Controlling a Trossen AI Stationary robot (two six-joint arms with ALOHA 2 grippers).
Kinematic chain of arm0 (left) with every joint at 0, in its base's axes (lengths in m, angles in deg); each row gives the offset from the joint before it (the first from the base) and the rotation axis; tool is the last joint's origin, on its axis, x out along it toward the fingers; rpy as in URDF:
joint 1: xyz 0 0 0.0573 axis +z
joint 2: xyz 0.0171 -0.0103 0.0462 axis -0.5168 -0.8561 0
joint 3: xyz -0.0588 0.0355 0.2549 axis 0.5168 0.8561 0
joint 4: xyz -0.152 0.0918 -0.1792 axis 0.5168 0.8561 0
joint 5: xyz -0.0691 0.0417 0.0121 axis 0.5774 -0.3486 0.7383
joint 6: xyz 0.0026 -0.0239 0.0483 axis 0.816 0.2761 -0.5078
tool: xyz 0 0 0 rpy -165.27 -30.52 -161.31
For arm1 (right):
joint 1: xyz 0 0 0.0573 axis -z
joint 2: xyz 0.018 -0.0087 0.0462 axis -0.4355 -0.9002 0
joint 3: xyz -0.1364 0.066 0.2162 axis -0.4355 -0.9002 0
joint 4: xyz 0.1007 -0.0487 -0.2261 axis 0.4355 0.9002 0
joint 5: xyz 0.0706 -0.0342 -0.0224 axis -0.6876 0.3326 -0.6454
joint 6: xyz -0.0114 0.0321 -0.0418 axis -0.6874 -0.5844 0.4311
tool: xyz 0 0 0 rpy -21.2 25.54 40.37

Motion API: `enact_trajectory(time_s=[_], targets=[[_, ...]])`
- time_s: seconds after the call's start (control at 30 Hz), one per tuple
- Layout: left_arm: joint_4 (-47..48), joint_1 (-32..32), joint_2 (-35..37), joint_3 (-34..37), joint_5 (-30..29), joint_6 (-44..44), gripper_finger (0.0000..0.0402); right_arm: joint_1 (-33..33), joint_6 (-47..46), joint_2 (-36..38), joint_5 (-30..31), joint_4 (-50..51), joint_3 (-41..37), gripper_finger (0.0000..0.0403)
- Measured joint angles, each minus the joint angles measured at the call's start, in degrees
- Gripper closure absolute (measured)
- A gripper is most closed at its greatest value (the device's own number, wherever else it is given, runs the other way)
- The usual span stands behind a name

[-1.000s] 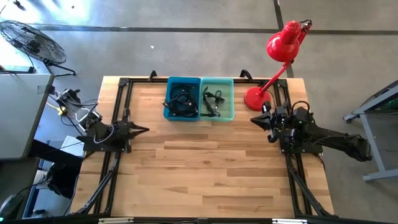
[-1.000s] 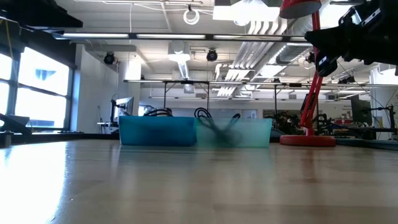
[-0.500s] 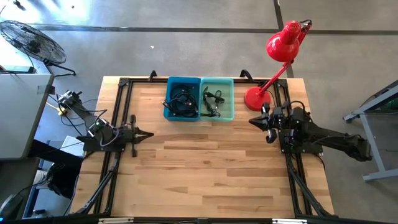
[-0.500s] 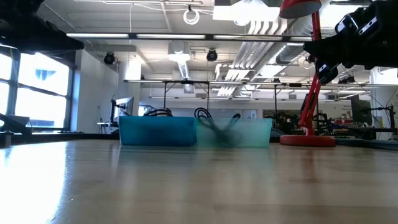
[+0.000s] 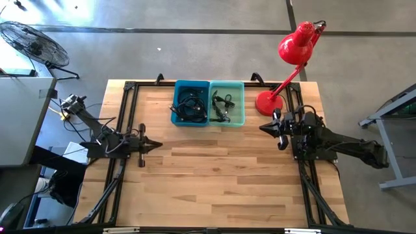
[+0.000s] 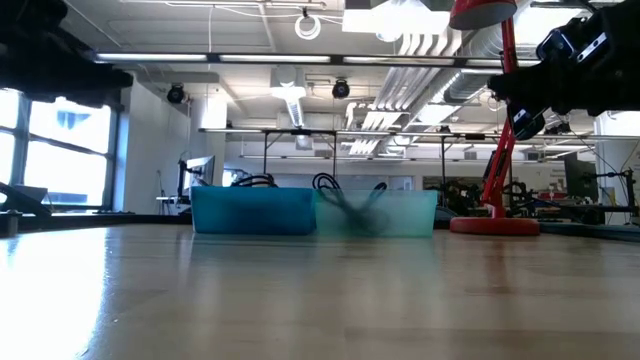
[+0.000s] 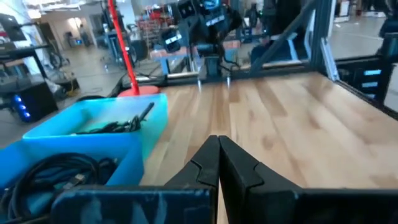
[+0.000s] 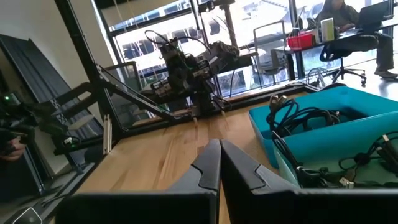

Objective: Pick & Place USB Port
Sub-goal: Return to Home Position

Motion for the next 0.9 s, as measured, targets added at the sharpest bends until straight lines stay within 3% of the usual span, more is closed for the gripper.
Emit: enact_trajectory(time_s=[0.5, 0.9], targets=[[-3.4, 0.0, 0.3, 0.2, -0.6, -5.4, 0.0401, 0.0, 0.2, -0.8, 0.0, 1.2, 0.0, 0.0403], [-0.7, 0.0, 0.3, 0.3, 4.2, -4.9, 0.0401, 0.2, 2.8, -0.8, 0.5, 1.1, 0.0, 0.0403]])
